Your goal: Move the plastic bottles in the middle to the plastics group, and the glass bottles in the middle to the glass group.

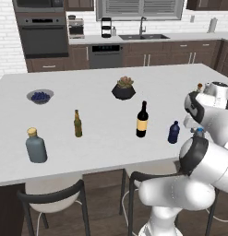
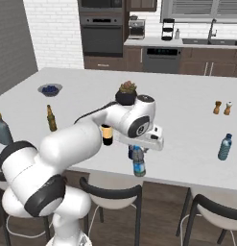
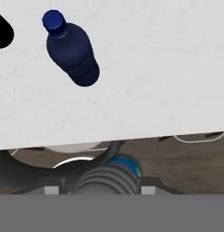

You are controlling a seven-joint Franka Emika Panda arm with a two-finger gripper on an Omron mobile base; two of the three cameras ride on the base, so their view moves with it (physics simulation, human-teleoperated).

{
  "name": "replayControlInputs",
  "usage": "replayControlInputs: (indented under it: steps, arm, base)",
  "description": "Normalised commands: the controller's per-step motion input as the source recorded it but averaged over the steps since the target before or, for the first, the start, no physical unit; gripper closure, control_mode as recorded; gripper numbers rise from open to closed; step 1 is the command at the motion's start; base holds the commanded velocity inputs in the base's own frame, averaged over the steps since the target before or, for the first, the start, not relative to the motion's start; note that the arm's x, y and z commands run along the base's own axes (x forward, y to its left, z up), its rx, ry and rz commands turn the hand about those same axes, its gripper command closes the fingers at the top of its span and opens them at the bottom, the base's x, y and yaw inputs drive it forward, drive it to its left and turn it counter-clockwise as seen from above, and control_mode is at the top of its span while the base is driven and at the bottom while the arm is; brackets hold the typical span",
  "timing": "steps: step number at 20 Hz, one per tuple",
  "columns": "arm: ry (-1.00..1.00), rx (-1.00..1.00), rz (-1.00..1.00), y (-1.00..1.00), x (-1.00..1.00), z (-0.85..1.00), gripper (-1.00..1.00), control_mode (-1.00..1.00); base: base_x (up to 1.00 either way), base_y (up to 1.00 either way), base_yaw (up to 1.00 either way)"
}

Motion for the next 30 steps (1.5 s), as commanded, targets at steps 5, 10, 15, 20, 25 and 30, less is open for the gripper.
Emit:
replayControlInputs:
  steps: [5,10,15,20,25,30]
  arm:
    - [-0.04,-0.09,-0.09,-0.96,0.07,0.00,1.00,-1.00]
    - [-0.01,-0.06,-0.05,-0.98,0.21,0.00,1.00,-1.00]
    - [-0.06,-0.01,-0.01,-0.92,0.37,0.01,1.00,-1.00]
    - [-0.11,0.00,0.00,-0.87,0.45,0.05,1.00,-1.00]
    - [-0.01,0.00,0.00,-0.75,0.56,0.00,1.00,-1.00]
    - [0.01,0.07,0.00,-0.61,0.59,0.00,1.00,-1.00]
  base:
    - [0.00,0.00,0.00]
    - [0.00,0.00,0.00]
    - [0.00,0.00,0.00]
    - [0.00,0.00,0.00]
    - [0.00,0.00,0.00]
    - [0.00,0.00,0.00]
